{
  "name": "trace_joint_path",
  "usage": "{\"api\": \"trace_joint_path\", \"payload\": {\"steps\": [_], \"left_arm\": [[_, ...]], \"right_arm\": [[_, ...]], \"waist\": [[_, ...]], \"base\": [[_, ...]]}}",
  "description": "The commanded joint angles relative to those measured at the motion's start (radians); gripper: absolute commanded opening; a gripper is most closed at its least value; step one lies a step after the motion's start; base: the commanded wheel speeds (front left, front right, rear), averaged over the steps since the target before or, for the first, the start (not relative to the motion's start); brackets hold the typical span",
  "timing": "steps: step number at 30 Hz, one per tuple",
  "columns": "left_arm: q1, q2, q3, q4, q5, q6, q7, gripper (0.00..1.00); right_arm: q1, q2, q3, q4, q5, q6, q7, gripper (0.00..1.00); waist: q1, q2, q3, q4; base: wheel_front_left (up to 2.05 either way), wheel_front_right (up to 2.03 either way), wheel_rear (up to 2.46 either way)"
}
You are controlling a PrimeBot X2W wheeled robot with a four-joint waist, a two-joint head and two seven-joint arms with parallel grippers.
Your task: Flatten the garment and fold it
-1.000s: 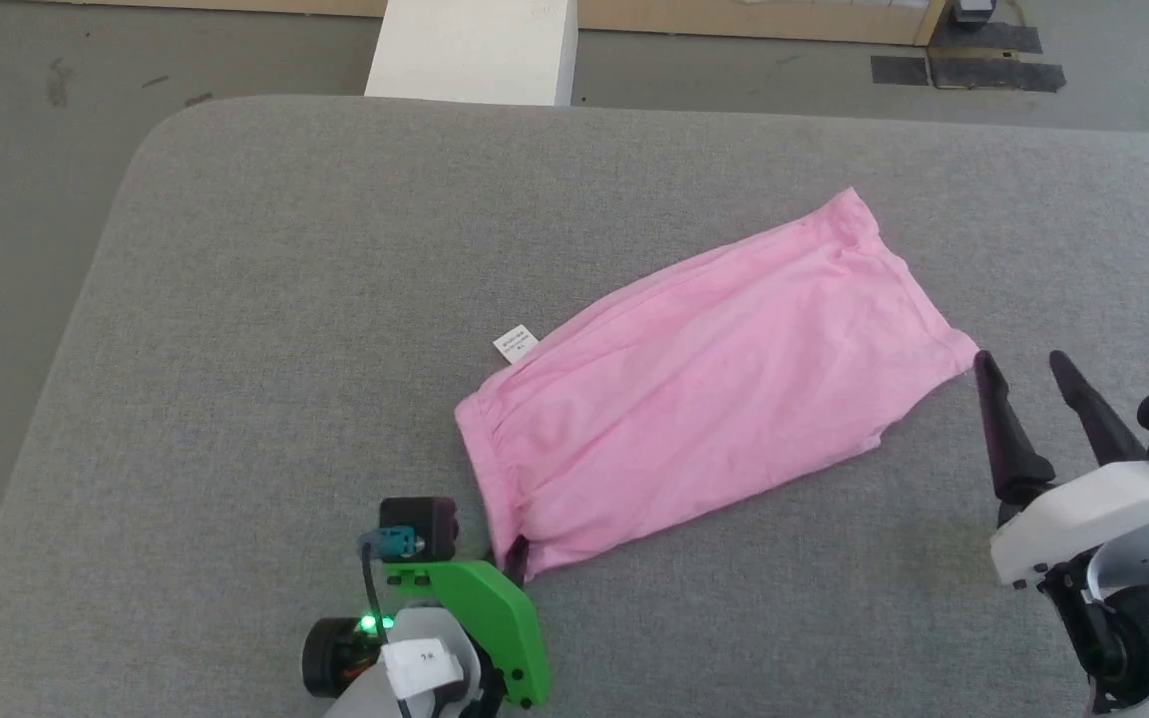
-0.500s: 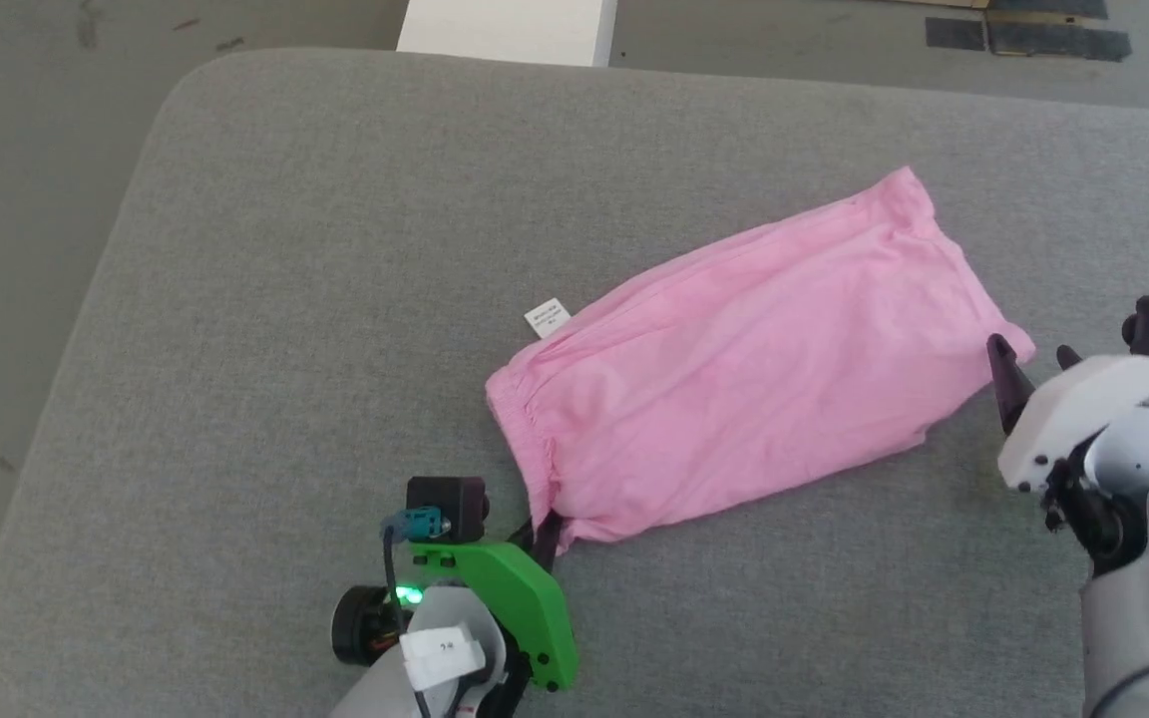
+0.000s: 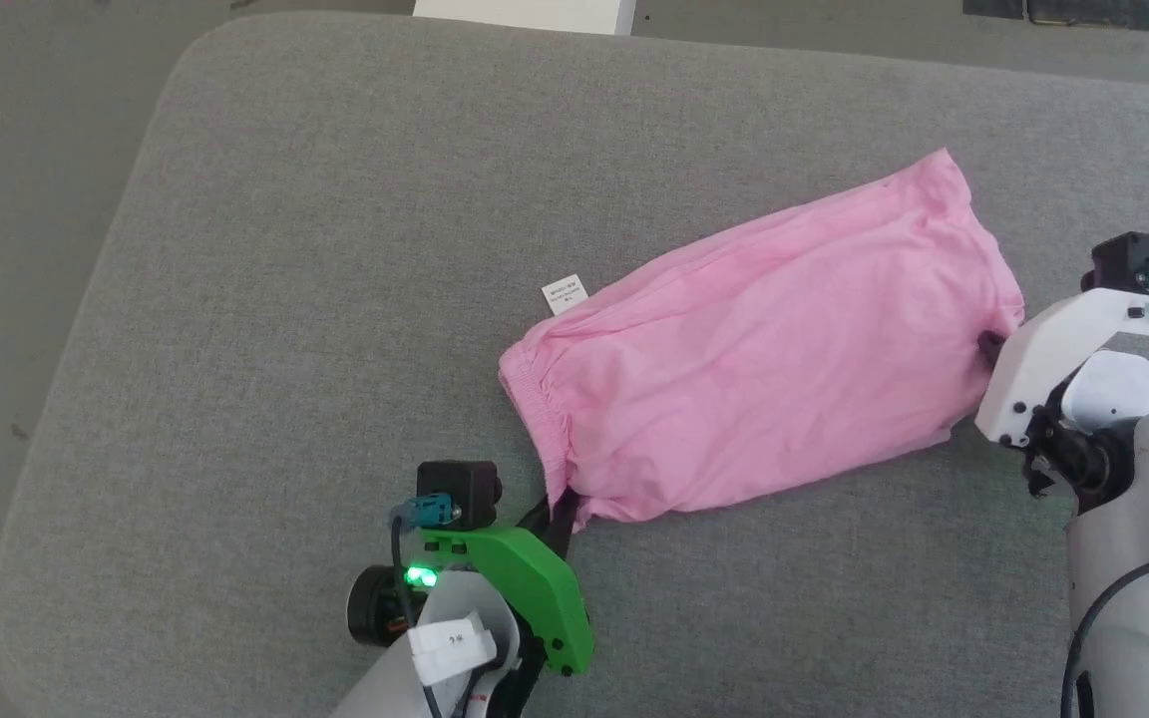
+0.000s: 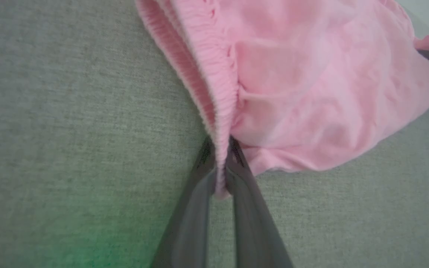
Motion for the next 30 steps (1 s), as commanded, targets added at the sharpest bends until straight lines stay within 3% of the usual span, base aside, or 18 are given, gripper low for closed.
{"api": "trace_joint_path", "payload": {"steps": [1, 9, 20, 24, 30], "left_arm": [[-0.002, 0.008, 0.002, 0.025, -0.006, 0.001, 0.003, 0.0], [0.014, 0.028, 0.01, 0.005, -0.015, 0.003, -0.002, 0.0], [0.091, 0.115, 0.002, -0.152, -0.035, 0.014, 0.087, 0.0], [0.117, 0.141, -0.007, -0.206, -0.042, 0.023, 0.129, 0.0], [0.144, 0.156, -0.02, -0.236, -0.053, 0.033, 0.167, 0.0]], "right_arm": [[0.021, 0.006, 0.008, -0.005, 0.014, -0.001, -0.011, 0.0], [0.13, 0.006, 0.011, -0.151, 0.062, -0.001, -0.082, 0.0], [0.483, 0.006, -0.022, -0.512, 0.178, -0.001, -0.047, 0.0], [0.588, 0.006, -0.028, -0.524, 0.253, -0.001, -0.056, 0.0], [0.634, 0.006, -0.013, -0.427, 0.28, -0.001, -0.128, 0.0]], "waist": [[0.0, 0.0, -0.008, -0.005], [0.0, 0.0, -0.062, -0.024], [0.0, 0.0, -0.125, -0.077], [0.0, 0.0, -0.13, -0.092], [0.0, 0.0, -0.134, -0.114]], "base": [[0.0, 0.0, 0.0], [0.0, 0.0, 0.0], [0.0, 0.0, 0.0], [0.0, 0.0, 0.0], [0.0, 0.0, 0.0]]}}
